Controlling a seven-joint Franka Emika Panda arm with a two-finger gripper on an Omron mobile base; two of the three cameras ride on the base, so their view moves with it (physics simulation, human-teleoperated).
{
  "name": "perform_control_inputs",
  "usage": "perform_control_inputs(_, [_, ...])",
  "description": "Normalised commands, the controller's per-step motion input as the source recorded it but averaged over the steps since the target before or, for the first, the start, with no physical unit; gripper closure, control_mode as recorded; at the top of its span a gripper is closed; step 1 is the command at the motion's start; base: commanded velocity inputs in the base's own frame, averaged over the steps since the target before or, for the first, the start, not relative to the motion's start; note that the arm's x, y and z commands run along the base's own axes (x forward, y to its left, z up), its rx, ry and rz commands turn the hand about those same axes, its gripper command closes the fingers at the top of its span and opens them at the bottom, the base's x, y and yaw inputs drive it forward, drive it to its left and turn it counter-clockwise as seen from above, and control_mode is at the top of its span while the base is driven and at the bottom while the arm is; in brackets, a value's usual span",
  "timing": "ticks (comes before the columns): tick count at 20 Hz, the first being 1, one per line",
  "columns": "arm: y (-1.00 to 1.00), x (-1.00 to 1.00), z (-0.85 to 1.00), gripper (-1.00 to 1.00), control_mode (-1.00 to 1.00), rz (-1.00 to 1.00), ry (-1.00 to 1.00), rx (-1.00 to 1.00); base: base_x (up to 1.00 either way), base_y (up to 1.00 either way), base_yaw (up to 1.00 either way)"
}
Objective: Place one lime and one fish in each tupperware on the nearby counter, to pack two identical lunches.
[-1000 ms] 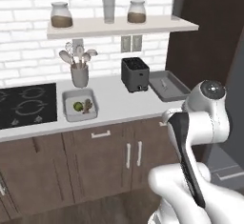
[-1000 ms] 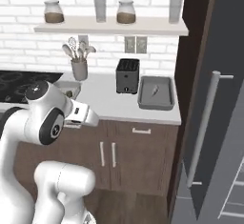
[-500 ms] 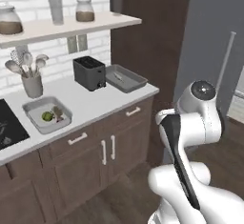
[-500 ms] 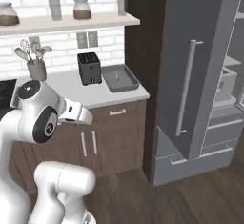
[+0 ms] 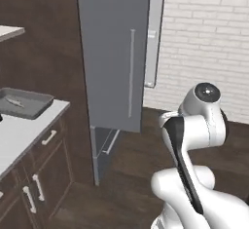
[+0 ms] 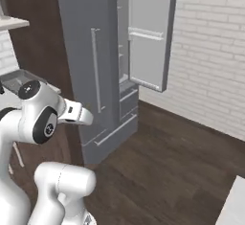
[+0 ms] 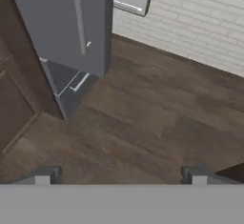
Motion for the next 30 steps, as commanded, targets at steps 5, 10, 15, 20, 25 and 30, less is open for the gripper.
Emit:
perform_control_inputs(5, [0.00, 0.00, 0.00, -1.00, 1.00, 0.00, 0.00, 0.00, 0.66, -1.00, -0.64])
perform_control_inputs(10, [0.00, 0.00, 0.00, -1.00, 1.00, 0.00, 0.00, 0.00, 1.00, -0.86, -0.30])
perform_control_inputs(15, [0.00, 0.00, 0.00, -1.00, 1.00, 0.00, 0.00, 0.00, 1.00, -0.45, 0.06])
perform_control_inputs(20, [0.00, 0.00, 0.00, -1.00, 1.00, 0.00, 0.00, 0.00, 1.00, -0.34, 0.09])
perform_control_inputs(25, [0.00, 0.00, 0.00, -1.00, 1.00, 0.00, 0.00, 0.00, 1.00, -0.20, 0.10])
perform_control_inputs(30, [0.00, 0.00, 0.00, -1.00, 1.00, 0.00, 0.00, 0.00, 1.00, -0.25, 0.11])
